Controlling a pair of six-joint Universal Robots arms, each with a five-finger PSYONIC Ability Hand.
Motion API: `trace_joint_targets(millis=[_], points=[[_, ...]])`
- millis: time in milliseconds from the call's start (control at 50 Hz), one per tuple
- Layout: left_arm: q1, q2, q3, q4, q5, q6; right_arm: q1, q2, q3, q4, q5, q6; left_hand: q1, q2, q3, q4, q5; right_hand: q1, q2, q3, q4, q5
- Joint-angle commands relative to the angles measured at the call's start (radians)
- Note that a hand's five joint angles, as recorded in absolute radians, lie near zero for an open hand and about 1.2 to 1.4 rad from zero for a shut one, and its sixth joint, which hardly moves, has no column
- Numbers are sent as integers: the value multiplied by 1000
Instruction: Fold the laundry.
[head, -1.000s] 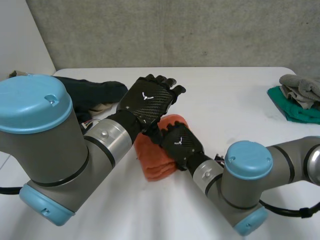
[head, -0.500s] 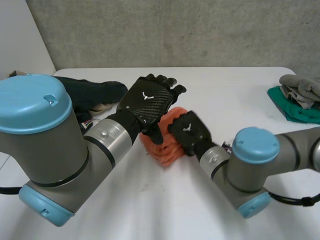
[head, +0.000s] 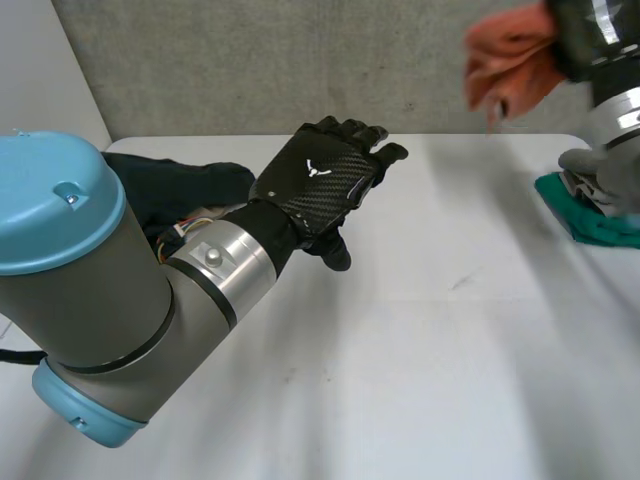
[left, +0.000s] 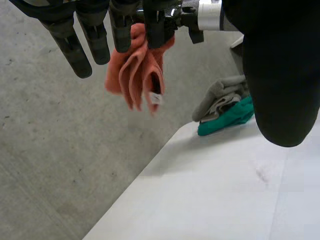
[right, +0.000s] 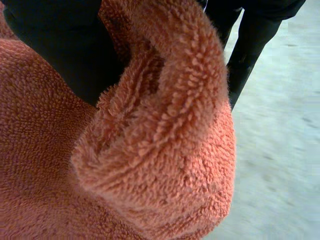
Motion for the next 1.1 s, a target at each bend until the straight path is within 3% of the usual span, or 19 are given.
trace_joint_targets(millis=[20, 160, 300, 500, 600, 620, 640, 680, 820, 900, 1000, 1080, 1100], points=[[-2, 3, 1, 0, 2, 2, -167, 211, -232, -34, 0, 119, -10, -13, -19, -13, -30, 428, 278, 246, 206, 334], [-1, -6, -4, 0, 0, 2, -282, 378, -296, -62, -33, 159, -4, -7, -13, -7, -25, 428, 278, 246, 206, 334], [-1, -17, -19, 0, 0, 0, -379, 489, -205, -99, -162, 218, -4, -7, -13, -7, -25, 428, 278, 246, 206, 334], [-4, -16, -38, -2, -2, 2, -440, 416, -28, -169, -272, 193, -4, -7, -13, -7, -25, 428, 278, 246, 206, 334], [-5, -8, -35, 0, 0, 2, -439, 334, 35, -157, -268, 193, -4, -7, -13, -7, -25, 423, 274, 241, 202, 329], [-5, -6, -33, 0, 0, 2, -439, 316, 46, -151, -266, 193, -4, -7, -13, -7, -25, 258, 108, 75, 36, 163], [-9, -6, -30, -2, -2, 3, -439, 278, 71, -134, -265, 193, -4, -7, -13, -7, -25, -256, -405, -438, -477, -350], [-12, -5, -29, 0, -2, 2, -440, 239, 94, -102, -263, 193, -4, -7, -13, -7, -25, -794, -943, -976, -1015, -888], [-19, -3, -27, -2, -3, 2, -488, 80, 163, 155, -259, 178, -7, -10, -16, -10, -27, -794, -943, -976, -1015, -888], [-19, 7, -29, -5, -3, 0, -544, 4, 180, 367, -250, 78, -10, -13, -19, -13, -30, -794, -943, -976, -1015, -888], [-19, 26, -30, -5, -5, -1, -632, -72, 164, 612, -150, -173, -13, -16, -22, -16, -33, -794, -943, -976, -1015, -888], [-15, 46, -27, -2, -9, -1, -684, -109, 105, 742, 80, -411, -16, -19, -25, -19, -36, -794, -943, -976, -1015, -888], [-10, 55, -22, 0, -12, -1, -686, -127, 76, 752, 177, -484, -16, -19, -25, -19, -36, -794, -943, -976, -1015, -888]])
